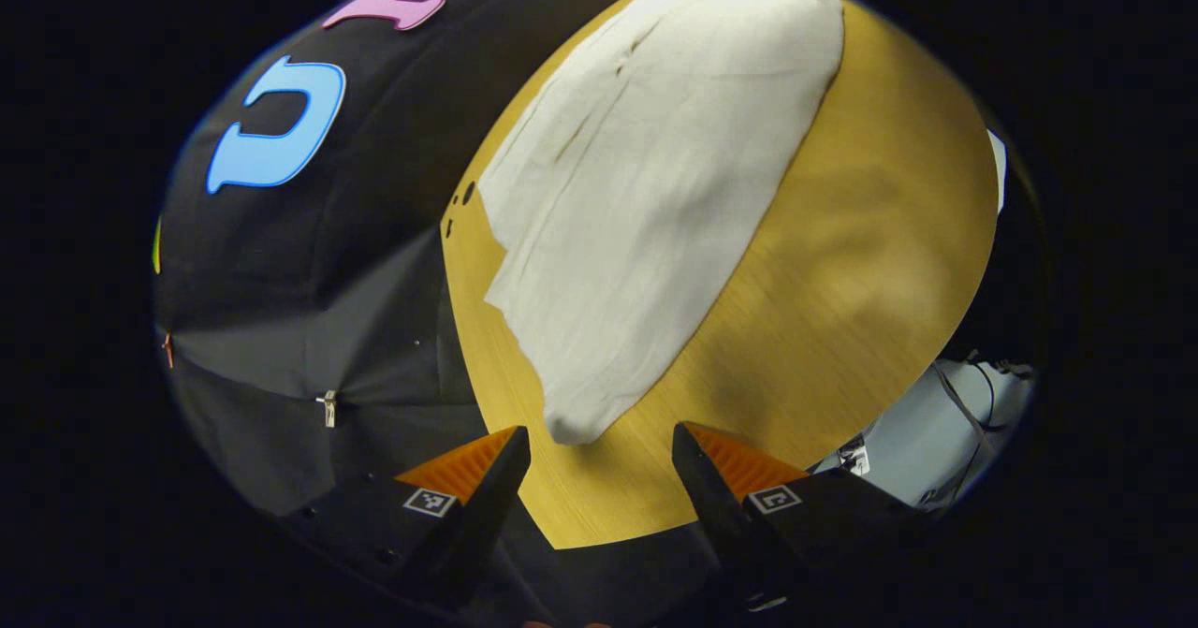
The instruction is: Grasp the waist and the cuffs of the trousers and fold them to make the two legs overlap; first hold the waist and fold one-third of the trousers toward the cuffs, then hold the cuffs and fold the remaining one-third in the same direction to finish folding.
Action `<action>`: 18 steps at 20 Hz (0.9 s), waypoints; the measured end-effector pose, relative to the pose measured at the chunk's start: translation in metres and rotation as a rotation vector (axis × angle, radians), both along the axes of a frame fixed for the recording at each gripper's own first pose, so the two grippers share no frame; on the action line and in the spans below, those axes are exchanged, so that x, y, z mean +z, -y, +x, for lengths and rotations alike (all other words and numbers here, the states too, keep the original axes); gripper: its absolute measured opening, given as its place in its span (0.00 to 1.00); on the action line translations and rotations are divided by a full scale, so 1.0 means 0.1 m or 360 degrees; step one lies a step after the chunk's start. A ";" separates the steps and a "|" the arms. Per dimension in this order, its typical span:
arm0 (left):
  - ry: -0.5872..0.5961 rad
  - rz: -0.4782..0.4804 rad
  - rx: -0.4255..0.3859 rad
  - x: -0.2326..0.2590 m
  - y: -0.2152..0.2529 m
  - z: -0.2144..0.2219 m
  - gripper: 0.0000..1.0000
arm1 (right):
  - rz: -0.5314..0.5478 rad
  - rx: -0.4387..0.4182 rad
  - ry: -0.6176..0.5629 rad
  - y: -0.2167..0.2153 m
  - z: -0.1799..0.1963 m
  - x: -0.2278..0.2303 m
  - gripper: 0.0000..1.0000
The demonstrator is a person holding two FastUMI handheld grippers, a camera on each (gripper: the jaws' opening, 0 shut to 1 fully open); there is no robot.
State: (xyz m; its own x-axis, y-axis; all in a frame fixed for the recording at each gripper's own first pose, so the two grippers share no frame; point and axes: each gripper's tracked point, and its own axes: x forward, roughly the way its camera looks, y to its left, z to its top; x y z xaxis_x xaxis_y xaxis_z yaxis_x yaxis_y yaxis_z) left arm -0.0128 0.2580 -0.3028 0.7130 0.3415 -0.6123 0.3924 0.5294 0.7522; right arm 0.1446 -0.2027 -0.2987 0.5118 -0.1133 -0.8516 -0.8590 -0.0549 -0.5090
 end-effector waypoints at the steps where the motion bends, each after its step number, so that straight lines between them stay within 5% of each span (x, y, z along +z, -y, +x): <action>1: -0.0018 0.0032 -0.0026 0.00 -0.02 0.05 0.94 | -0.0006 0.0002 0.0005 0.01 0.01 -0.01 0.06; 8: -0.0331 0.0102 -0.0333 -0.05 -0.03 0.47 0.88 | -0.0041 -0.0031 -0.0002 0.01 0.02 -0.01 0.05; 13: -0.0508 0.0042 -0.0302 -0.11 0.03 0.62 0.45 | -0.0082 -0.0023 0.0021 0.01 0.01 -0.01 0.05; 18: -0.0558 0.0004 -0.0283 -0.18 0.04 0.55 0.17 | -0.0109 -0.0022 0.0044 0.02 0.02 -0.02 0.05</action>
